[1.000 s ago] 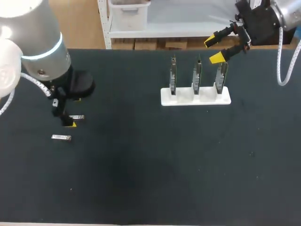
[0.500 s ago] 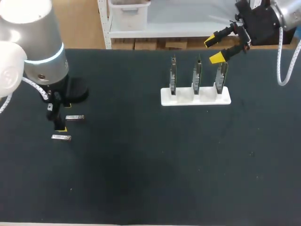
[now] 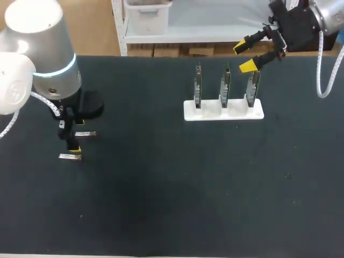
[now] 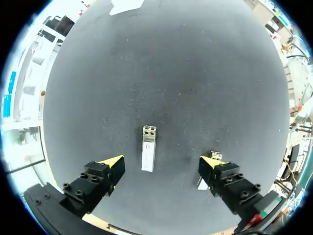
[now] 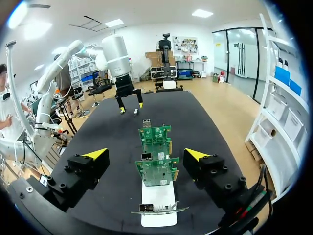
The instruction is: Pick up the optical module with the left hand, and insert it into the network port with the right hand.
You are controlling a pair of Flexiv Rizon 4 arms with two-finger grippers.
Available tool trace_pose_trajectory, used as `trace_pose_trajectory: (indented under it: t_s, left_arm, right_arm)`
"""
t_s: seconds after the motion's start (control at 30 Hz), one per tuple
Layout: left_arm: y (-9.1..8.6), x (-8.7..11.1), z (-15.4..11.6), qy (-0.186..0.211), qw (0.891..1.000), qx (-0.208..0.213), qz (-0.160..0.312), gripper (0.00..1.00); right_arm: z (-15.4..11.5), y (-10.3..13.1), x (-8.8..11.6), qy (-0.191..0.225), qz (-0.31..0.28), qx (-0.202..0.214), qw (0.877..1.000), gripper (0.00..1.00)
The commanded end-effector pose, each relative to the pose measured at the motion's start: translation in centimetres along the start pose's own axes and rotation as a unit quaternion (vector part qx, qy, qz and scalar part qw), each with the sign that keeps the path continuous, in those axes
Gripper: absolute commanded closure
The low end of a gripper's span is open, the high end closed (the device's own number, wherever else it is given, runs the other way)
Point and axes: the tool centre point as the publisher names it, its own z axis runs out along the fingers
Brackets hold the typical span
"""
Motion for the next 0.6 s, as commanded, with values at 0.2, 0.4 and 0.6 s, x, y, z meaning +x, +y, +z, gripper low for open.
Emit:
trace_pose_trajectory:
  t_s: [0.2, 0.4, 0.6]
  left_arm:
    - [0.5, 0.75, 1.14, -0.006, 1.0, 0.0, -0.008, 0.0]
    - [0.61, 0.81, 1.32, -0.009, 1.0, 0.0, -0.008, 0.0]
    - [0.69, 0.67, 1.54, -0.016, 1.0, 0.0, 0.0, 0.06]
  right_arm:
    - [0.0, 0.24, 0.02, 0.0, -0.001, 0.003, 1.0, 0.0]
    - [0.0, 0.24, 0.02, 0.0, -0.001, 0.003, 1.0, 0.0]
    - [0.0, 0.24, 0.02, 0.0, -0.001, 0.003, 1.0, 0.0]
